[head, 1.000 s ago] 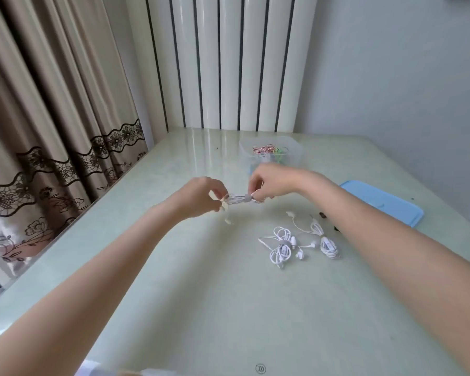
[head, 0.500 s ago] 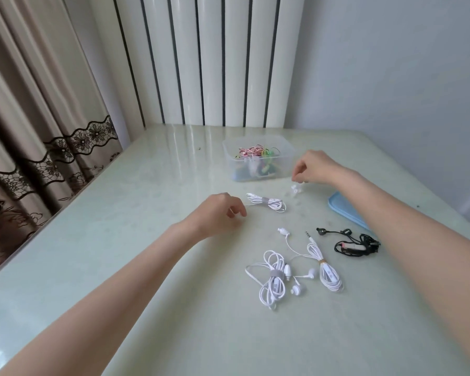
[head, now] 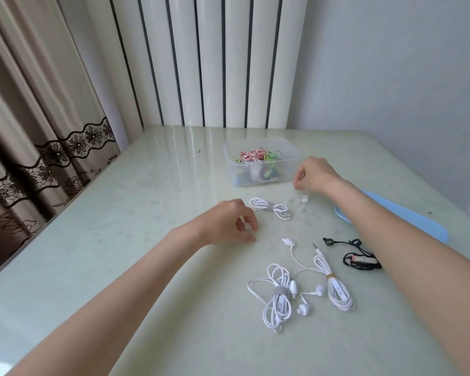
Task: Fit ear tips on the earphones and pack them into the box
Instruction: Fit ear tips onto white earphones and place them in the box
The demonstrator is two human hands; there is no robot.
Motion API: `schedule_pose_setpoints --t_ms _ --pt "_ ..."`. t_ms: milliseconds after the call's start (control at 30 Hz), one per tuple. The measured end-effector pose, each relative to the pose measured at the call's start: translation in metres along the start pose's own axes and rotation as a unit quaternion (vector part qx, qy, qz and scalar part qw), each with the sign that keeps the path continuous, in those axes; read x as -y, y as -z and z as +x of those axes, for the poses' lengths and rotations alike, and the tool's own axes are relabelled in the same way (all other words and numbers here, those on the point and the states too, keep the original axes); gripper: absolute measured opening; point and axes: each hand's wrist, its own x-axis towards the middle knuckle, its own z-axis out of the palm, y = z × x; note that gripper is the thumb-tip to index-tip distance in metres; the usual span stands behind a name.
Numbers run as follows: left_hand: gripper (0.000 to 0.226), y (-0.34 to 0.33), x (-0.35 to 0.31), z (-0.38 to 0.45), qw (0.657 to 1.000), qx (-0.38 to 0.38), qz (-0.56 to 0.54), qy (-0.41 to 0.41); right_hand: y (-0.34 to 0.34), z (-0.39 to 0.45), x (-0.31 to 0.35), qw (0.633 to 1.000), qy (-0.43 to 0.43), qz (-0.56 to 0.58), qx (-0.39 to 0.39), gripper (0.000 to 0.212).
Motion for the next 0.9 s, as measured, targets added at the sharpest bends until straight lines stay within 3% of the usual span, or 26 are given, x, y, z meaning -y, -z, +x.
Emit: schedule_pose_setpoints --t_ms 100,200,300,367,533,700,900 --pt "0.019 0.001 0.006 0.003 0.999 -0.041 0.003 -0.008 0.002 -0.021 0.018 0.985 0.048 0.165 -0.032 0.009" --pt "0.007 -0.003 0.003 0.010 0.982 -0.145 -0.123 -0.006 -0.011 -0.053 0.038 0.911 0.060 0.409 -0.003 0.016" --pt "0.010 -0.010 -0.003 0.017 0.934 -0.223 -0.280 0.024 -0.026 -0.069 0.048 0.846 0.040 0.531 0.013 0.018" --pt "0.012 -0.016 -0.002 0.015 0.912 -0.241 -0.329 0.035 -0.039 -0.075 0.052 0.821 0.018 0.570 0.028 0.017" --pt "0.010 -0.021 0.003 0.017 0.896 -0.260 -0.355 0.049 -0.050 -0.076 0.049 0.775 0.008 0.632 0.012 0.014" --pt "0.012 -0.021 0.013 0.018 0.874 -0.286 -0.389 0.055 -0.055 -0.070 0.046 0.770 0.017 0.638 0.015 0.015" --pt "0.009 -0.024 0.014 0.026 0.875 -0.276 -0.396 0.043 -0.055 -0.066 0.042 0.754 0.039 0.655 0.040 0.016"
